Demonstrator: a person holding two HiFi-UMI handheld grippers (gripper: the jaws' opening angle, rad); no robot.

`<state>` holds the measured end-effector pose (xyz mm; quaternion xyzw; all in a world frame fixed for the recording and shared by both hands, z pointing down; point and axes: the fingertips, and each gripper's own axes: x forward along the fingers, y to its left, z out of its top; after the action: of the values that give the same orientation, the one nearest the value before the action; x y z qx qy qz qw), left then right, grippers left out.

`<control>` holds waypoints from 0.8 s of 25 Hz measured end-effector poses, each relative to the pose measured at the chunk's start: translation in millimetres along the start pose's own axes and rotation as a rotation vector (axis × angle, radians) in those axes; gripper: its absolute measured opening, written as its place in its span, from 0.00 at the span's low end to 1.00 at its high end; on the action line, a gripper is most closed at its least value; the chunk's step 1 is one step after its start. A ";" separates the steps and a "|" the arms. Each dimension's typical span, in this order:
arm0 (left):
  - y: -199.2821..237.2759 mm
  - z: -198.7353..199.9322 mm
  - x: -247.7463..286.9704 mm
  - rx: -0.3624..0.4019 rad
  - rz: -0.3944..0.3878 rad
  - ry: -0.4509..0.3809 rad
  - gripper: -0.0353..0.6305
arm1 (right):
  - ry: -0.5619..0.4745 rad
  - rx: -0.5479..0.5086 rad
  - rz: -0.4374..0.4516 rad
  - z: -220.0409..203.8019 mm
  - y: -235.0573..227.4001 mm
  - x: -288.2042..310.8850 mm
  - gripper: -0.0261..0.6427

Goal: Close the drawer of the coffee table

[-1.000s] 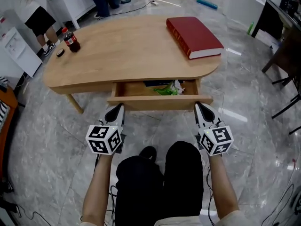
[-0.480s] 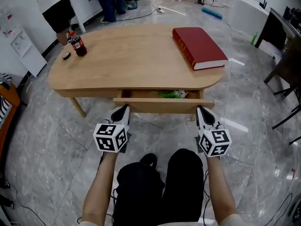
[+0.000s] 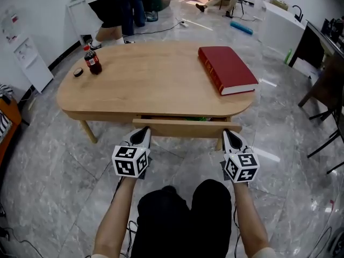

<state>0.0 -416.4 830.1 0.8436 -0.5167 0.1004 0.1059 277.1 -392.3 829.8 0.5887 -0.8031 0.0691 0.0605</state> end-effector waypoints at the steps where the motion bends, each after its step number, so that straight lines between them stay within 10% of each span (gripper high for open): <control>1: 0.9 0.9 1.8 -0.005 0.005 -0.006 0.07 | 0.002 0.000 -0.001 0.6 -0.7 2.1 0.06; 20: 13.0 10.7 26.5 -0.034 0.002 -0.037 0.07 | 0.000 -0.007 -0.005 6.5 -9.4 27.8 0.06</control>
<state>0.8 -447.8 828.2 0.8430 -0.5209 0.0764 0.1105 277.6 -422.3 828.7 0.5904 -0.8019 0.0663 0.0626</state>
